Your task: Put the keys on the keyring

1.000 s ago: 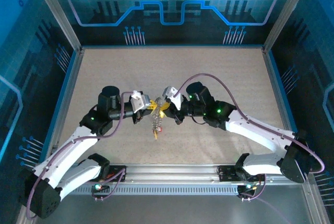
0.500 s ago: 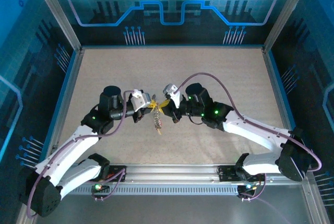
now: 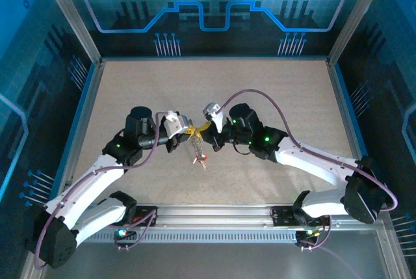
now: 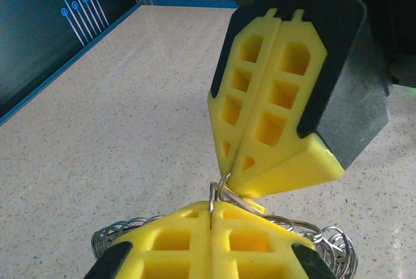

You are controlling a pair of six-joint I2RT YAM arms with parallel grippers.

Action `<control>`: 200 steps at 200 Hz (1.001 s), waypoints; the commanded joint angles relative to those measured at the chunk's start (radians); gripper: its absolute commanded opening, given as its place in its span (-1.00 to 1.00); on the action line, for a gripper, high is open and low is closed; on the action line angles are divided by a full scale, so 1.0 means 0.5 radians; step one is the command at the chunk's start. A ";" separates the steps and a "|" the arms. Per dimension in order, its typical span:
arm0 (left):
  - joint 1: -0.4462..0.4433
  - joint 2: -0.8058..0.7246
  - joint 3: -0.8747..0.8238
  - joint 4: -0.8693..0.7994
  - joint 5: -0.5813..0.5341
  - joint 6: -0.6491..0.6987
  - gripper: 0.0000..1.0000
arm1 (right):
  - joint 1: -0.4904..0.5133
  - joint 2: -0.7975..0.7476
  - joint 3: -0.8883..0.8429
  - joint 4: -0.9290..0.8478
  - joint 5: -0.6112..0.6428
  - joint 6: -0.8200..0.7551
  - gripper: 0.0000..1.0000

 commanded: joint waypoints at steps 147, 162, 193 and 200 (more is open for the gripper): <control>-0.028 0.031 0.031 0.108 0.028 -0.085 -1.00 | -0.002 0.033 -0.023 0.170 0.105 0.232 -1.00; -0.039 0.031 0.037 0.093 0.026 -0.079 -1.00 | 0.002 0.039 -0.021 0.173 0.122 0.246 -1.00; -0.049 0.024 0.040 0.077 0.014 -0.064 -1.00 | 0.002 0.036 -0.022 0.161 0.162 0.277 -1.00; -0.049 0.025 0.042 0.074 0.010 -0.062 -1.00 | 0.001 0.029 -0.030 0.172 0.160 0.277 -1.00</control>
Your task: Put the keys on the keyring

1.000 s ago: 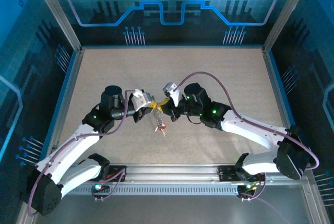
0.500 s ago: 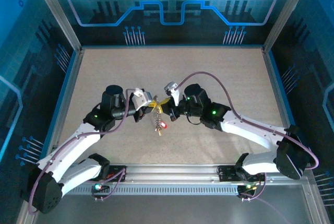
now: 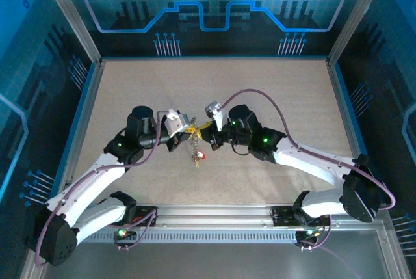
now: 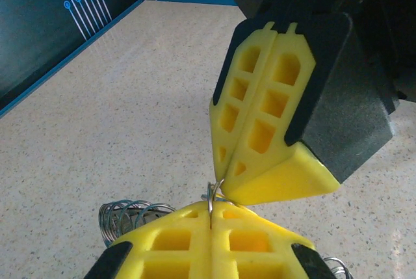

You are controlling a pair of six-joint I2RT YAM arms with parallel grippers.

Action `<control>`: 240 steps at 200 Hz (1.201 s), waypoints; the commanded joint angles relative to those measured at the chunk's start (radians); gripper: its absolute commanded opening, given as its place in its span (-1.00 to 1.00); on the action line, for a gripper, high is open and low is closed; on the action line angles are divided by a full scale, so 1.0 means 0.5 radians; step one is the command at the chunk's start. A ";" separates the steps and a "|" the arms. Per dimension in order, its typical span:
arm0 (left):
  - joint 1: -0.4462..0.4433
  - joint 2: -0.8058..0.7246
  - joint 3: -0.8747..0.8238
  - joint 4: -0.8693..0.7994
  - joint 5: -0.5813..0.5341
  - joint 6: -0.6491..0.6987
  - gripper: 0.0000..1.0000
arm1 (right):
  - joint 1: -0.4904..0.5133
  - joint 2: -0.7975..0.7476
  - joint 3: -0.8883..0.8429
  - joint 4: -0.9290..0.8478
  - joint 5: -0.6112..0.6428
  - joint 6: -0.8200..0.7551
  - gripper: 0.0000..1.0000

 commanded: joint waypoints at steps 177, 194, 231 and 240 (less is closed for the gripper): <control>-0.040 0.015 0.055 0.040 -0.022 -0.070 -1.00 | 0.023 -0.067 -0.060 0.213 0.049 -0.039 -1.00; -0.040 0.016 0.057 0.040 -0.021 -0.073 -1.00 | 0.023 -0.049 -0.050 0.190 0.071 -0.030 -1.00; -0.039 0.012 0.058 0.049 -0.013 -0.088 -1.00 | 0.032 -0.007 -0.019 0.191 0.094 -0.015 -1.00; -0.041 0.009 0.058 0.056 -0.014 -0.091 -1.00 | 0.035 0.008 0.020 0.182 0.104 -0.016 -1.00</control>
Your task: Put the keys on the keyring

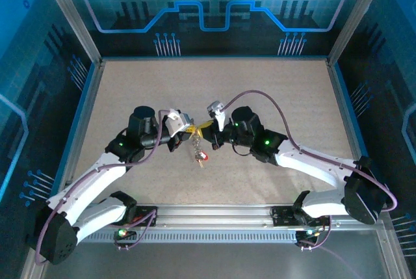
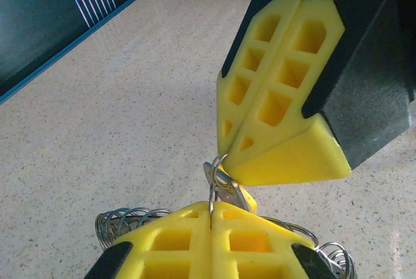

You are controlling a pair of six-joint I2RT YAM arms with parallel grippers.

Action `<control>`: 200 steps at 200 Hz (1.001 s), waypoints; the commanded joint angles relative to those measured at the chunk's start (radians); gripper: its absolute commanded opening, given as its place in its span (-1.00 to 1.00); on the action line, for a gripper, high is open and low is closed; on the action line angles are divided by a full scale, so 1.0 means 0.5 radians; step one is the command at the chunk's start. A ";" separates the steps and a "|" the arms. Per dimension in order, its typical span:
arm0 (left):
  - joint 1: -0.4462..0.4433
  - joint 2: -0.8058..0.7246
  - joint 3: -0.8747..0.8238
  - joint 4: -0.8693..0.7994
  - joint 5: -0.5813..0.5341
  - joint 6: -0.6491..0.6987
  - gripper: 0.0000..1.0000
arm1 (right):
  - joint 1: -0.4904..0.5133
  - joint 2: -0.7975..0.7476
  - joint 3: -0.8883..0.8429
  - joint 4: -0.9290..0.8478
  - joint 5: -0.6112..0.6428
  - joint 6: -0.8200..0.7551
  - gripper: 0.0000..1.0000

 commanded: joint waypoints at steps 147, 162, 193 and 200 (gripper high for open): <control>-0.029 -0.038 0.063 0.064 -0.016 -0.075 -1.00 | 0.110 0.020 0.083 -0.064 0.092 -0.108 -1.00; -0.029 -0.042 0.061 0.065 -0.021 -0.075 -1.00 | 0.116 0.001 0.076 -0.073 0.101 -0.131 -1.00; -0.029 -0.044 0.058 0.065 -0.028 -0.071 -1.00 | 0.117 -0.031 0.054 -0.087 0.135 -0.138 -1.00; -0.028 -0.049 0.058 0.066 -0.026 -0.072 -1.00 | 0.118 -0.032 0.054 -0.089 0.135 -0.135 -1.00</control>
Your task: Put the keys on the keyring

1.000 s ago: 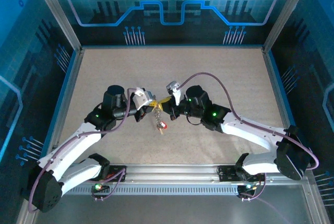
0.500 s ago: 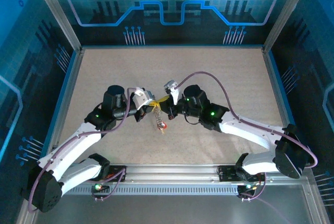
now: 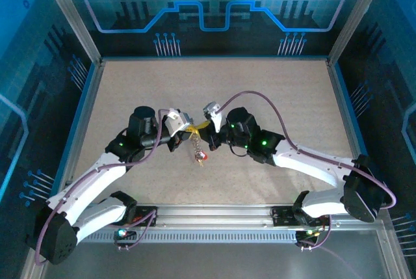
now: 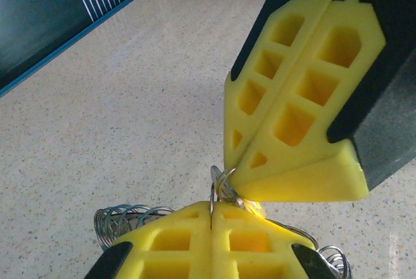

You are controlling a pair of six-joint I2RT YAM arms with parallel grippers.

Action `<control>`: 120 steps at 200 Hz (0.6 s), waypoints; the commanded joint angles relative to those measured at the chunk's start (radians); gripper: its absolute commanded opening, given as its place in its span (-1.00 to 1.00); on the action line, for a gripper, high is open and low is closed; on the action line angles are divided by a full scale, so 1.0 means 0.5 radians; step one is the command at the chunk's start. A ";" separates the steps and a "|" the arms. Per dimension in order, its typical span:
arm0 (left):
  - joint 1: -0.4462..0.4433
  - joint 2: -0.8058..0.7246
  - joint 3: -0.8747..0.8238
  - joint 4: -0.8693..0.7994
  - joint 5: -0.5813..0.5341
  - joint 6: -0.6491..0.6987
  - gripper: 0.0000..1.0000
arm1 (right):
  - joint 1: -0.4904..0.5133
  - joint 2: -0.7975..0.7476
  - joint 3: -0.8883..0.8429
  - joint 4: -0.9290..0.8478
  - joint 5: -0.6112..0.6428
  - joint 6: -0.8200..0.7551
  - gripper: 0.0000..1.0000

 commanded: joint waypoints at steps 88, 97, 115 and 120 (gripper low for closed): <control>-0.023 -0.061 0.052 0.089 0.025 -0.021 -1.00 | 0.041 0.022 0.053 -0.071 0.098 0.070 -1.00; -0.023 -0.066 0.049 0.094 0.022 -0.019 -1.00 | 0.041 0.031 0.064 -0.104 0.125 0.095 -1.00; -0.023 -0.072 0.042 0.101 0.019 -0.022 -1.00 | 0.041 0.051 0.077 -0.150 0.161 0.173 -1.00; -0.023 -0.074 0.043 0.101 0.018 -0.024 -1.00 | 0.040 0.056 0.070 -0.146 0.162 0.199 -1.00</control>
